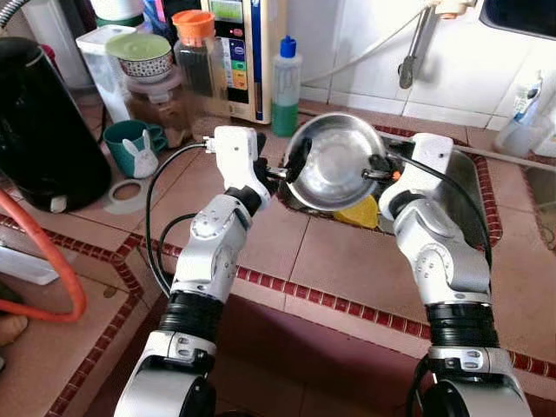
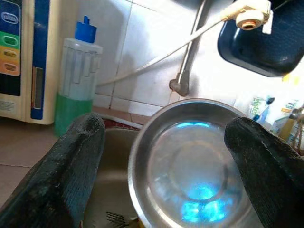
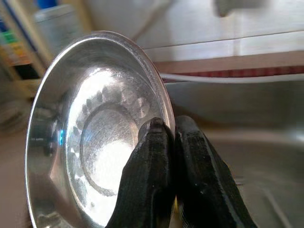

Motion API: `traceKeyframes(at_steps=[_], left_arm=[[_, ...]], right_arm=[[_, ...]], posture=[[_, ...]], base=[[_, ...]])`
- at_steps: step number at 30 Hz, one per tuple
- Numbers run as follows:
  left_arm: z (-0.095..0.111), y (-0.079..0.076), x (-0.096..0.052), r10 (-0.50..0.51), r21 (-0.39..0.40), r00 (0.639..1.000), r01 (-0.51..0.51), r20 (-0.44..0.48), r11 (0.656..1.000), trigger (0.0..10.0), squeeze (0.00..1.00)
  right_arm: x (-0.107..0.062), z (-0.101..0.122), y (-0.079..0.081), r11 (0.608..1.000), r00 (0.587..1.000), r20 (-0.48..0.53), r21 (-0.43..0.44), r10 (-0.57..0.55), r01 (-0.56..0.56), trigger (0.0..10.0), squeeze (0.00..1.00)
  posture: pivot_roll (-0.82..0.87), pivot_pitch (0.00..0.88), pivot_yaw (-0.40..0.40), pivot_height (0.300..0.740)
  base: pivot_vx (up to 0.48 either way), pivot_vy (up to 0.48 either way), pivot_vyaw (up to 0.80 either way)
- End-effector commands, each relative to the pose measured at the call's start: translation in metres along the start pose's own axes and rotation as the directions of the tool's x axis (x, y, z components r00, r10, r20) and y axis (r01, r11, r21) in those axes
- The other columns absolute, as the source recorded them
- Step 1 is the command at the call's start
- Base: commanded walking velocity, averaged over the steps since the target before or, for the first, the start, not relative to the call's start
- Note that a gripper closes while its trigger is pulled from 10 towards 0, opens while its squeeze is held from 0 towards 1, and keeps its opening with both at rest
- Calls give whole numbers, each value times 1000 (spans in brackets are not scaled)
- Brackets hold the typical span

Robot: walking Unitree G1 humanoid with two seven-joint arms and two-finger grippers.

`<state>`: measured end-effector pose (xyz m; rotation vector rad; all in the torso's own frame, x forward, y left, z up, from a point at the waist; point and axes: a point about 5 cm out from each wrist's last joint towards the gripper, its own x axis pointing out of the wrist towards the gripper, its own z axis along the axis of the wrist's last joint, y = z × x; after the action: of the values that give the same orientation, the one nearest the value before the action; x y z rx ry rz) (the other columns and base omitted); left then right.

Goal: Kitchen organization

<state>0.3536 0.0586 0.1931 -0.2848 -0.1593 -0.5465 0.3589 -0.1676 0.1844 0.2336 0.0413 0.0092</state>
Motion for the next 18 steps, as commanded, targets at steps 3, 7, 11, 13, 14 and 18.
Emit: traceKeyframes(at_steps=[3, 7, 11, 13, 14, 18], left_arm=[[1, -3, -1, -12, 10, 1000, 12, -5, 1000, 10000, 1000], [1, -4, -1, -15, 11, 1000, 15, -9, 1000, 10000, 1000], [0, -3, -2, -15, 13, 1000, 15, -16, 1000, 10000, 1000], [-4, -2, -4, -10, 24, 999, 11, -49, 1000, 10000, 1000], [-6, -2, -5, -8, 28, 998, 10, -61, 1000, 10000, 1000], [-16, -1, -12, -8, 46, 992, 14, -125, 999, 10000, 1000]], right_arm=[[3, 5, -3, 1000, 999, 23, -5, -28, 28, 0, 0], [4, 3, -6, 998, 998, 23, -12, -54, 54, 0, 0], [5, 1, -17, 992, 993, 15, -42, -121, 122, 0, 0], [7, -1, -28, 978, 986, 27, -126, -164, 166, 0, 0], [7, -2, -31, 973, 983, 29, -141, -180, 182, 0, 0], [11, 3, -41, 954, 976, 92, -210, -198, 213, 6863, 0]], posture=[[25, 26, 23, 740], [25, 27, 23, 740], [28, 26, 22, 740], [33, 27, 22, 740], [41, 29, 22, 740], [45, 34, 32, 740]], base=[[0, 0, 0], [0, 0, 0], [0, 0, 0], [0, 0, 0], [0, 0, 0], [0, 0, 0]])
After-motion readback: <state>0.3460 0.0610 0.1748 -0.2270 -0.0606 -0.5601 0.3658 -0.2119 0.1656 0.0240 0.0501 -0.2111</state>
